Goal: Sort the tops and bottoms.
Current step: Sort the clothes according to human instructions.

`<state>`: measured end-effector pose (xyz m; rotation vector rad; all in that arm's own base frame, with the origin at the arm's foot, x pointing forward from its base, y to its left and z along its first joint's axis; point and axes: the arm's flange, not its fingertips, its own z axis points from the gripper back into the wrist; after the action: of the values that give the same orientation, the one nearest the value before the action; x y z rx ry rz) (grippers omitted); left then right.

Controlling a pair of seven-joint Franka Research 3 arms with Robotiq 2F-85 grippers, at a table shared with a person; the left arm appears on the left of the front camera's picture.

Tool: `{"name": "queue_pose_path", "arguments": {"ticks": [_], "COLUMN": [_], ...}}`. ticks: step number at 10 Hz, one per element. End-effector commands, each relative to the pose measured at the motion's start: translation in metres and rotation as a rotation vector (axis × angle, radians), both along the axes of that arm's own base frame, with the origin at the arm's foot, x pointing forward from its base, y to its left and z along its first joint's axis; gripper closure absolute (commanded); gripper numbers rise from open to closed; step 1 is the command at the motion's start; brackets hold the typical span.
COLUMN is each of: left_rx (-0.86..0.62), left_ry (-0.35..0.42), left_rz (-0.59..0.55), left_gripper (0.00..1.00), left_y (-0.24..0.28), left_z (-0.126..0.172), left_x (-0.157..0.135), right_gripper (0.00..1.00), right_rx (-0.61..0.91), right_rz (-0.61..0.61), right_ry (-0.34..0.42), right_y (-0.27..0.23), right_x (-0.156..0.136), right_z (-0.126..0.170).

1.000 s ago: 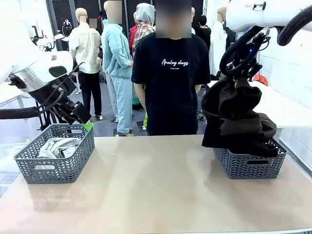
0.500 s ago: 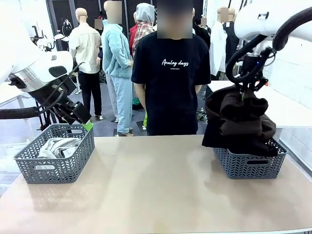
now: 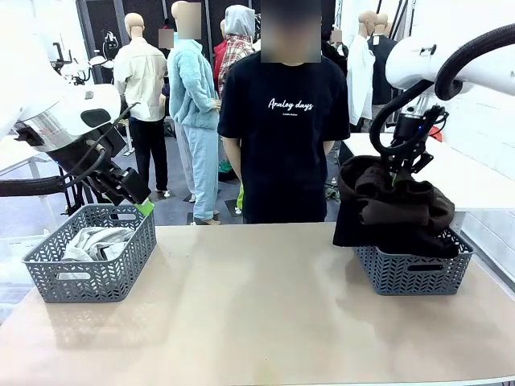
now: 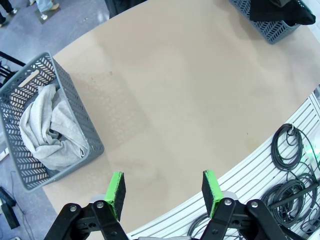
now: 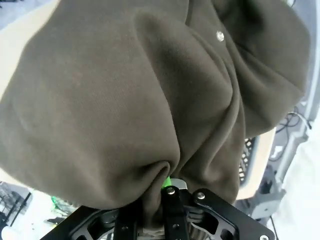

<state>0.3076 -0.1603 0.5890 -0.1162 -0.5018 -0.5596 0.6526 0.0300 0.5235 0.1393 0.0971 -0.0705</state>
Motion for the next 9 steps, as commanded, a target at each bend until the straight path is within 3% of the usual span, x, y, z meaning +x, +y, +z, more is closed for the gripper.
{"name": "queue_pose_path", "arguments": {"ticks": [1,5,7,9], "left_rx": [-0.003,-0.003,-0.003,-0.003], "left_ry": [-0.005,-0.005,-0.005,-0.005], "left_rz": [0.001,0.001,0.001,0.001], "left_gripper": [0.20,0.20,0.20,0.20], "left_y": [0.001,0.001,0.001,0.001], "left_z": [0.001,0.001,0.001,0.001], "left_x": [0.001,0.001,0.001,0.001], "right_gripper": [1.00,1.00,1.00,1.00], "right_rx": [-0.001,-0.002,-0.161,-0.139], "right_rz": [0.001,-0.006,0.033,0.014], "right_ry": [-0.015,-0.014,0.083,0.168], "right_y": [-0.005,-0.005,-0.008,-0.031], "right_x": [0.001,0.001,0.025,0.049], "right_z": [0.008,0.007,-0.022,-0.056]}}
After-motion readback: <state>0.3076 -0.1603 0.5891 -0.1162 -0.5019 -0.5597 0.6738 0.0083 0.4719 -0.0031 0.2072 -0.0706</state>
